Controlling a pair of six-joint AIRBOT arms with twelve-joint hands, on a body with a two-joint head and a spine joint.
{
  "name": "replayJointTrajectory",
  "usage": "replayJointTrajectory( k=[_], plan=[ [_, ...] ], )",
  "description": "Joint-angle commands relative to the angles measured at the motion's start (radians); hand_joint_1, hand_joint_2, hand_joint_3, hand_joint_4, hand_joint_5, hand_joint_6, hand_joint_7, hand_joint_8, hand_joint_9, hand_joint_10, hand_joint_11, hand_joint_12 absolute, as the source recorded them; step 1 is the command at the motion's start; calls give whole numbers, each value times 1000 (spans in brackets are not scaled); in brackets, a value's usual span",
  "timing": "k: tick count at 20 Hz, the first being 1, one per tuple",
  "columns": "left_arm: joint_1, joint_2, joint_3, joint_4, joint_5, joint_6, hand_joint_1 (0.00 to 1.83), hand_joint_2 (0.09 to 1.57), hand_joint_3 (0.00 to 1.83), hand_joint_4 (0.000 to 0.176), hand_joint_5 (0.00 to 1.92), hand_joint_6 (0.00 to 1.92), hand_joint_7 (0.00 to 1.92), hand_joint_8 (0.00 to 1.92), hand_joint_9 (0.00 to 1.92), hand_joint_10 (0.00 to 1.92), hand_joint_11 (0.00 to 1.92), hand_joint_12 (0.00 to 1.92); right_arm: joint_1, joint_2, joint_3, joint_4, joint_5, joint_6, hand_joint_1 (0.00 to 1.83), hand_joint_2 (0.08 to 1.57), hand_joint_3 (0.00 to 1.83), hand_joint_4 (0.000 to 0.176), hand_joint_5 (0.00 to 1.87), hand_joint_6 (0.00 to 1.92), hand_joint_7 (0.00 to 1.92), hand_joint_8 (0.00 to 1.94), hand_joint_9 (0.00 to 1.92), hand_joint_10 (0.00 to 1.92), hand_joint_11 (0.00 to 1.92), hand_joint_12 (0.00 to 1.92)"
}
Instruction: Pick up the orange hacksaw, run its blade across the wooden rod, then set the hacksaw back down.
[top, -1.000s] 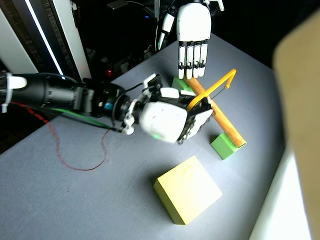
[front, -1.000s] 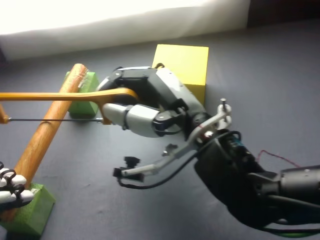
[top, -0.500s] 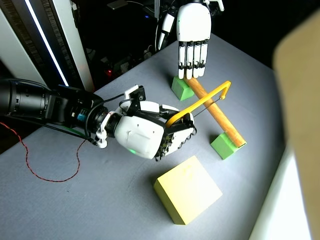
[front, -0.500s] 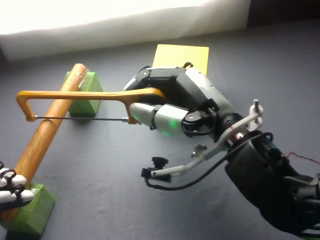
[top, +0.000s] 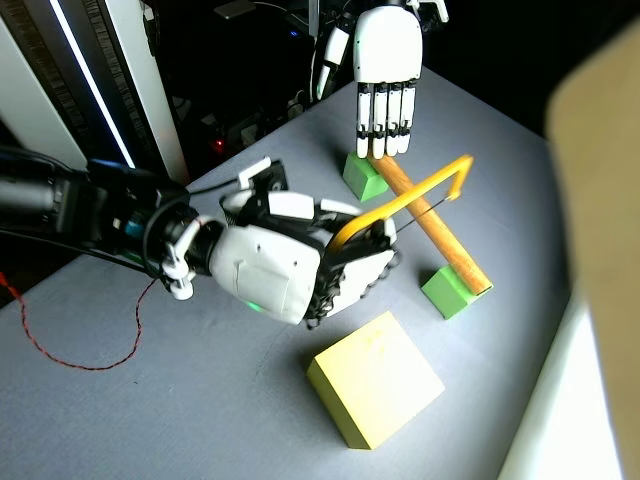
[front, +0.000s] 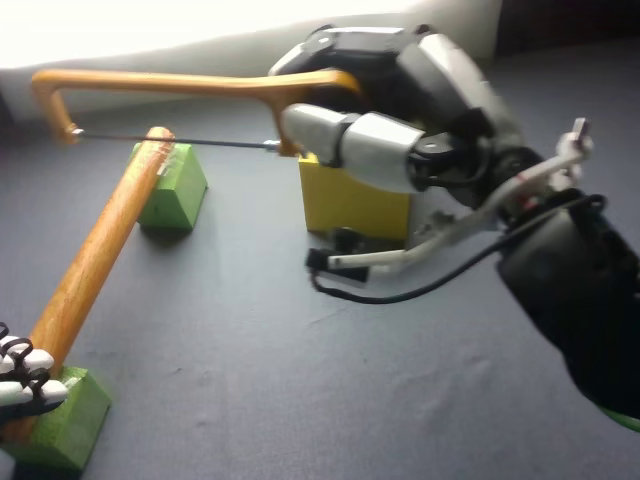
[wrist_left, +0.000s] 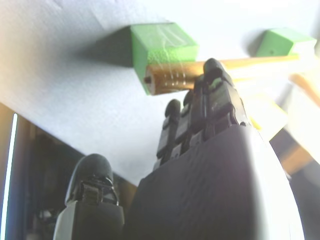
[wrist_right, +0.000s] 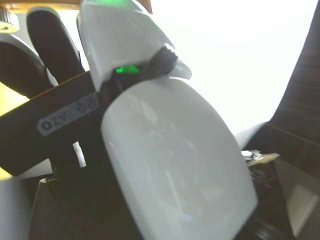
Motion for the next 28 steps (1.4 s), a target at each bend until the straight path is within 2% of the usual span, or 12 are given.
replayJointTrajectory(
  k=[1, 3, 6, 8, 10, 12, 17, 19, 21, 23, 25, 28],
  plan=[
    [-4, -3, 6, -3, -6, 3, 87, 1239, 0, 0, 57, 5, 46, 3, 50, 5, 0, 228, 8, 18, -17, -41, 96, 8, 1257, 1146, 0, 0, 865, 960, 995, 1203, 1017, 1067, 932, 1450],
    [-4, -3, 6, -3, -6, 3, 35, 1239, 0, 0, 32, 0, 27, 0, 35, 0, 0, 189, 1, 72, -65, -37, 117, 5, 1259, 1143, 1, 0, 858, 973, 1006, 1180, 1015, 1058, 930, 1442],
    [-4, -3, 6, -3, -6, 3, 94, 1236, 0, 0, 47, 5, 49, 4, 49, 3, 0, 185, -53, 165, -155, -37, 158, 26, 1265, 1128, 0, 0, 888, 932, 1035, 1130, 1049, 1021, 958, 1413],
    [-3, -3, 6, -3, -6, 3, 90, 1239, 0, 0, 32, 0, 34, 0, 34, 0, 0, 174, -99, 194, -189, -37, 196, 51, 1260, 1139, 2, 0, 856, 983, 1017, 1155, 1031, 1006, 924, 1424],
    [-1, -3, 8, -3, -6, 3, 76, 1239, 1, 0, 34, 2, 36, 1, 37, 1, 0, 195, -159, 212, -215, -37, 255, 80, 1263, 1133, 0, 0, 889, 932, 1021, 1151, 1028, 1011, 919, 1421],
    [-2, -3, 9, -3, -6, 3, 66, 1238, 0, 0, 32, 0, 39, 1, 45, 3, 0, 205, -213, 204, -224, -37, 322, 101, 1259, 1143, 2, 0, 843, 990, 1015, 1159, 1042, 991, 940, 1385],
    [-2, -3, 10, -3, -9, 3, 51, 1256, 1, 0, 1, 0, 1, 1, 6, 2, 1, 51, -313, 133, -222, -37, 402, 126, 1259, 1144, 0, 0, 857, 972, 1007, 1178, 1017, 1041, 920, 1431],
    [-2, -3, 10, -3, -9, 3, 87, 1249, 0, 0, 15, 0, 22, 1, 29, 0, 0, 128, -353, 99, -213, -40, 431, 143, 1258, 1145, 0, 0, 854, 981, 1003, 1183, 1029, 1035, 941, 1413],
    [-3, -3, 12, -3, -14, 3, 78, 1254, 0, 0, 12, 2, 22, 2, 18, 3, 0, 107, -388, 75, -204, -40, 456, 150, 1263, 1133, 0, 0, 882, 940, 1023, 1152, 1041, 1024, 954, 1410],
    [-2, -3, 13, -3, -18, 3, 97, 1232, 0, 0, 76, 2, 76, 2, 75, 3, 0, 290, -416, 65, -194, -44, 461, 146, 1258, 1143, 2, 0, 856, 972, 1008, 1178, 1033, 1036, 942, 1429],
    [-2, -3, 14, -3, -18, 3, 64, 1247, 3, 0, 39, 2, 40, 2, 51, 1, 0, 193, -441, 57, -181, -57, 464, 159, 1257, 1146, 0, 0, 858, 978, 998, 1192, 1012, 1059, 931, 1451],
    [-4, -3, 19, -3, -18, 3, 69, 1250, 2, 0, 34, 4, 45, 4, 49, 2, 0, 190, -478, 59, -178, -82, 473, 163, 1257, 1146, 1, 0, 838, 1002, 1008, 1168, 1022, 1012, 933, 1410]
  ],
)
